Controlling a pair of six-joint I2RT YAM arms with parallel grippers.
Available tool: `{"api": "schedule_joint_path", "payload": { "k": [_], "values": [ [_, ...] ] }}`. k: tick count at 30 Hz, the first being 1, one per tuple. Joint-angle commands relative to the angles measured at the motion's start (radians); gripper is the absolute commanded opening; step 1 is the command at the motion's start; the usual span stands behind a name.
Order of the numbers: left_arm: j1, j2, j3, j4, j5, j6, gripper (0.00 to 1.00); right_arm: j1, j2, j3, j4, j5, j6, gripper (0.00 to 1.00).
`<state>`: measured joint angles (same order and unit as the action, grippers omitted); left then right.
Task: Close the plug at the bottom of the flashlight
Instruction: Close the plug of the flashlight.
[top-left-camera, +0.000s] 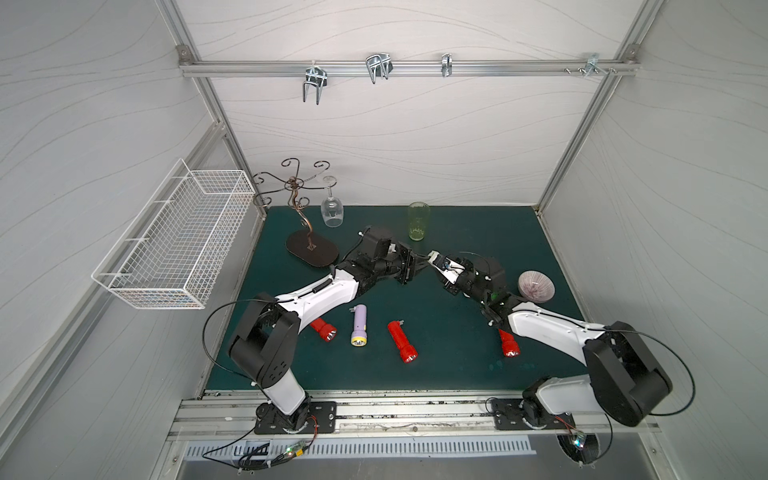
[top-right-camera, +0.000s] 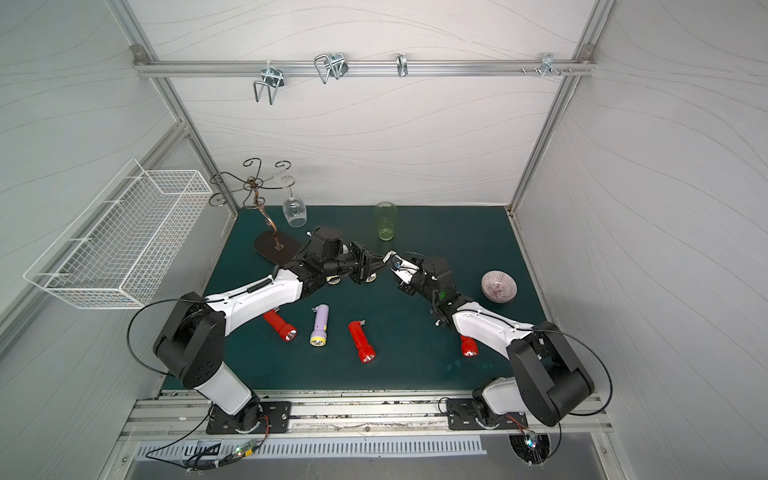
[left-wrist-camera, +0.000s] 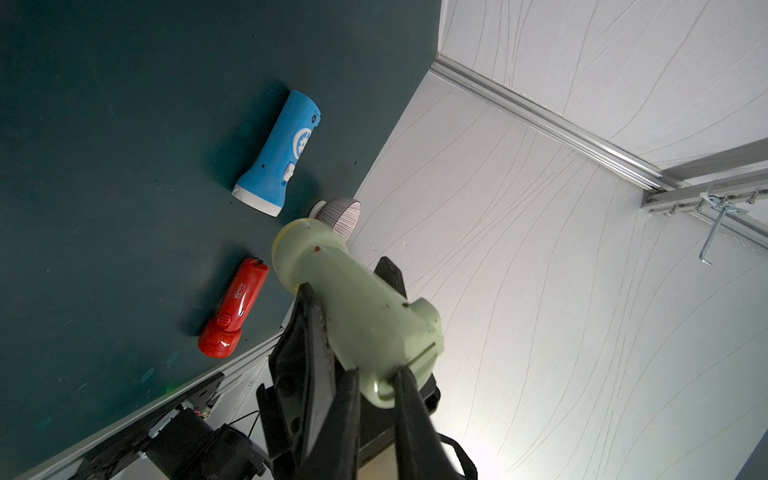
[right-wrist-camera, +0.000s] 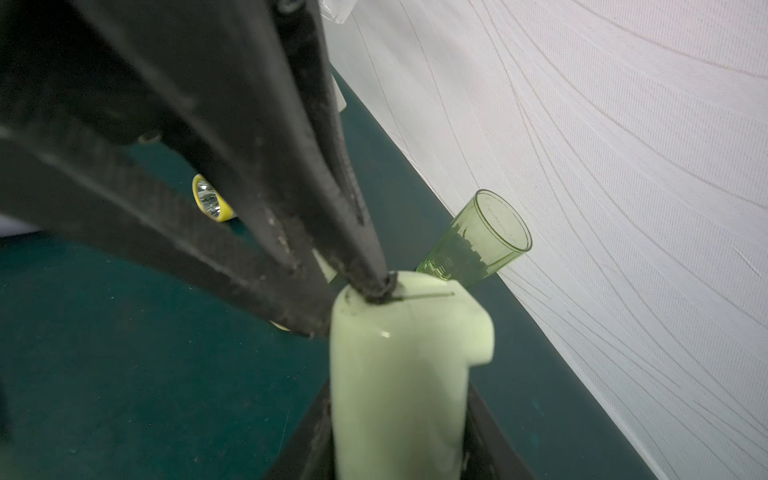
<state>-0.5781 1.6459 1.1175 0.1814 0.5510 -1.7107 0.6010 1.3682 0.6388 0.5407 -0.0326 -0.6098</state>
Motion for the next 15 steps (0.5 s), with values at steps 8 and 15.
{"api": "schedule_joint_path", "payload": {
  "k": [8, 15],
  "values": [
    [0.117, -0.101, 0.014, -0.184, -0.031, 0.403, 0.22, 0.029, -0.019, 0.030, -0.124, 0.049, 0.123, 0.00],
    [0.142, -0.152, 0.054, -0.416, -0.163, 0.773, 0.25, 0.017, 0.020, 0.134, -0.341, 0.187, 0.365, 0.00]
  ]
}}
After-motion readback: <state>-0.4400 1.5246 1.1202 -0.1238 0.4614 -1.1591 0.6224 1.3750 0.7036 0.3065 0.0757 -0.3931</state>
